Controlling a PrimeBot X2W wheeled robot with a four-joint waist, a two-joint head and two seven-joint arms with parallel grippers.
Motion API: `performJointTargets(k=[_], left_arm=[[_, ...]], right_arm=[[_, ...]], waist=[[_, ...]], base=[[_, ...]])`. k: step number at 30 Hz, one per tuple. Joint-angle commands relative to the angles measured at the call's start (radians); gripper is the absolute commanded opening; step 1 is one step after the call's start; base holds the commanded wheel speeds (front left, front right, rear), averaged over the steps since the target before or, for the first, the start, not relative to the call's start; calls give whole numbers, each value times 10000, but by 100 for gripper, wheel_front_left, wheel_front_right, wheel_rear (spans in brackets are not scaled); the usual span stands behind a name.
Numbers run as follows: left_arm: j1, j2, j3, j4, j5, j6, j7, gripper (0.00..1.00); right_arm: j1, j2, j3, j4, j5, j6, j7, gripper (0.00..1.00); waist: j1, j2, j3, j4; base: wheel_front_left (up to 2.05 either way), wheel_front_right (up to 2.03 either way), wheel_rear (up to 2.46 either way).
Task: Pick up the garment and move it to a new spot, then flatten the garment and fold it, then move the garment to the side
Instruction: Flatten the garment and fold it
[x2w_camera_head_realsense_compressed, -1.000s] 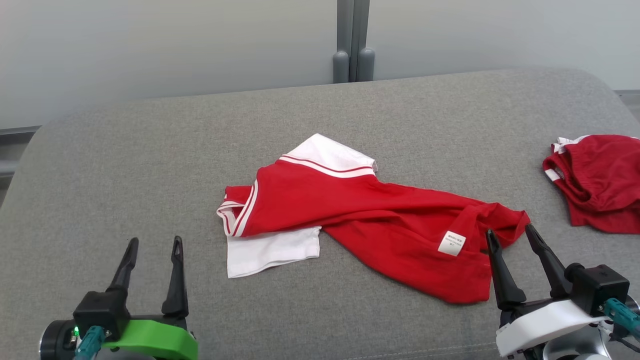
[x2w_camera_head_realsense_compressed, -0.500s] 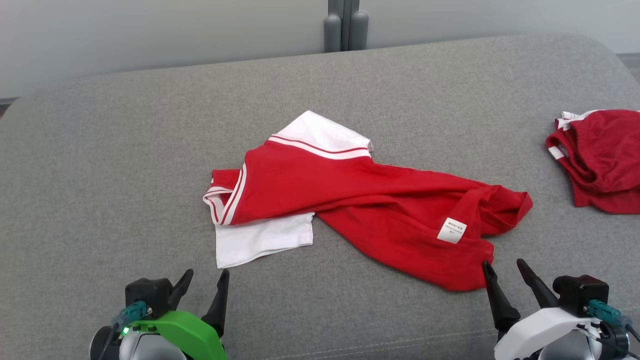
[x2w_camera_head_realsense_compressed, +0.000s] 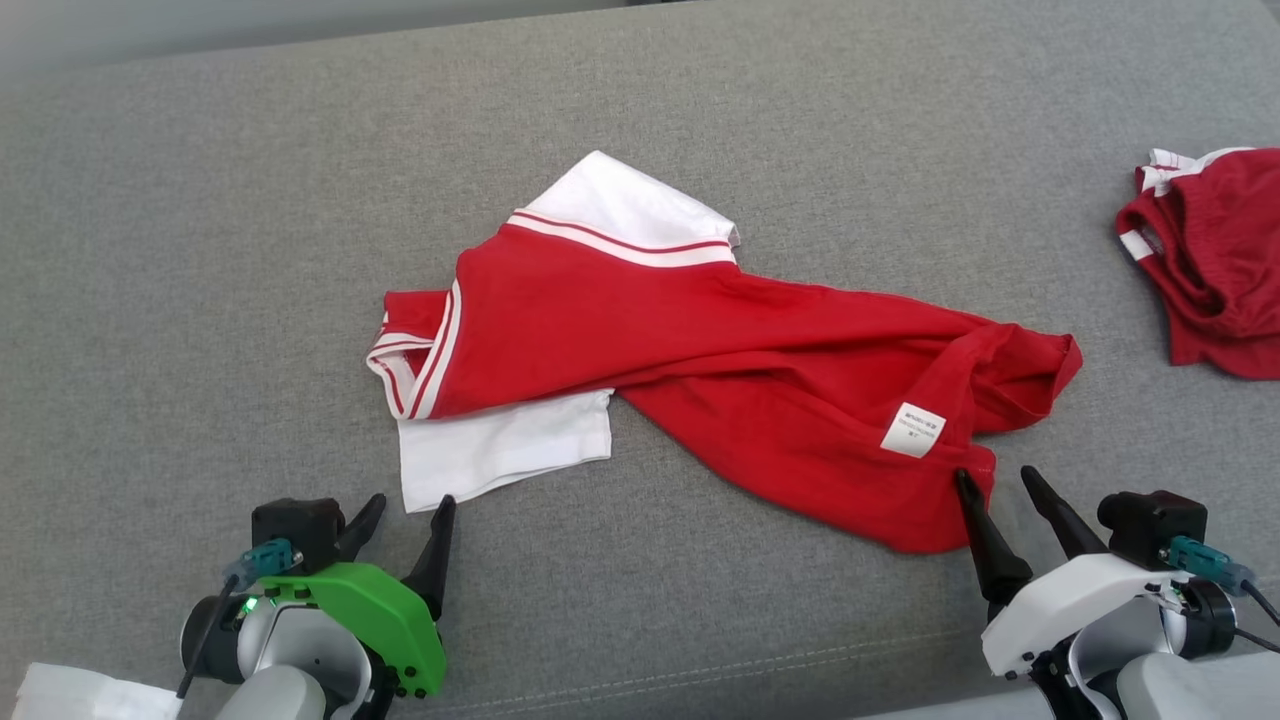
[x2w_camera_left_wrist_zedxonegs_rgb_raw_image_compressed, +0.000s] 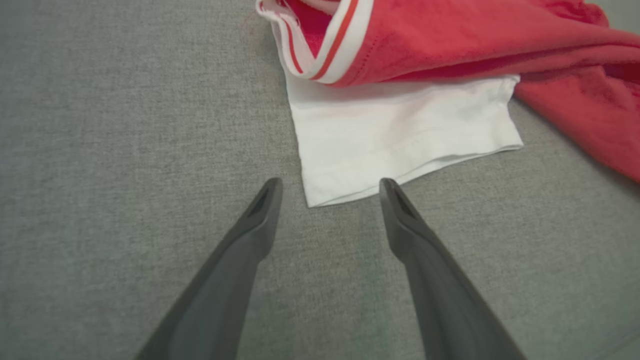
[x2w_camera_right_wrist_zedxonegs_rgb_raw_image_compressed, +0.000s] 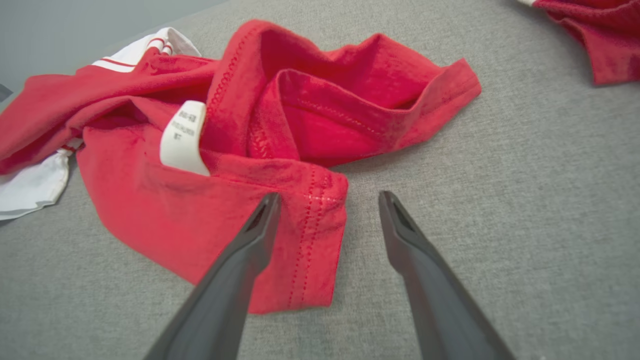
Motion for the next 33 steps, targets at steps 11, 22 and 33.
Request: performJointTargets(k=[11, 22, 33], left_arm=[[-674, -284, -71, 631, -294, -543, -79, 0], [-563, -54, 187, 157, -62, -74, -647, 0], [-211, 133, 239, -142, -211, 171, -450, 0]], right_arm=[[-582, -450, 730, 293, 1006, -2, -517, 0], [-282, -666, 770, -750, 897, -1, -1395, 0], [-638, -450, 184, -2664, -455, -1, -2167, 100]], waist=[[0, 0, 548, -9], [0, 0, 565, -150], [0, 0, 270, -474]], base=[[0, 0, 0], [0, 0, 0], [0, 0, 0]])
